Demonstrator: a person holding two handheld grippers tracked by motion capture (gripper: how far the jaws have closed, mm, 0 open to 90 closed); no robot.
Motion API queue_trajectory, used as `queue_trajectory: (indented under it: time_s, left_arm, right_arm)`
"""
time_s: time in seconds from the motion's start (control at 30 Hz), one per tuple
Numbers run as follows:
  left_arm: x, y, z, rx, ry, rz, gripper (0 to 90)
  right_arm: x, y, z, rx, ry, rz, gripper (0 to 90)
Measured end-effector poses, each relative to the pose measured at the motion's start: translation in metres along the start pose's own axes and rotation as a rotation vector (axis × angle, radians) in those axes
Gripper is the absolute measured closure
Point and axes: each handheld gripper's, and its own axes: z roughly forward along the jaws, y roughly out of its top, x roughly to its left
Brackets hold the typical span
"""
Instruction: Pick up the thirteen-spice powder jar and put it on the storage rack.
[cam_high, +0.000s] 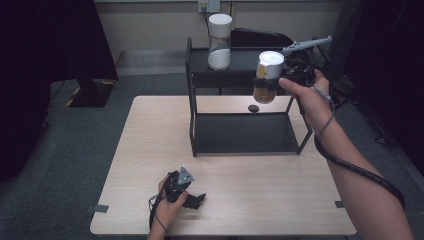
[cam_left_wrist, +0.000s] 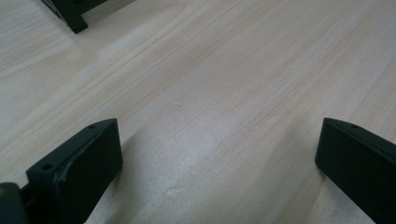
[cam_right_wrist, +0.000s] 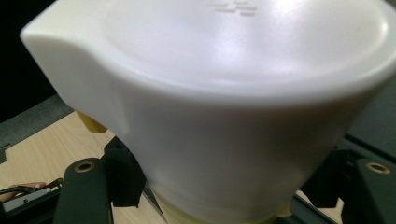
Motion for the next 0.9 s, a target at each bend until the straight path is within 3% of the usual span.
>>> queue_trajectory:
  time_s: [0.4,0.9]
  left_arm:
    - [0.000,0.000,0.000,0.001,0.000,0.002,0.0]
    - [0.000,0.000,0.000,0.000,0.000,0.000,0.0]
  right_arm:
    - [0.002,0.023,-0.003,-0.013,-0.023,0.003,29.8]
    - [0.000,0.059,0.017,-0.037,-0.046,-0.001,29.9]
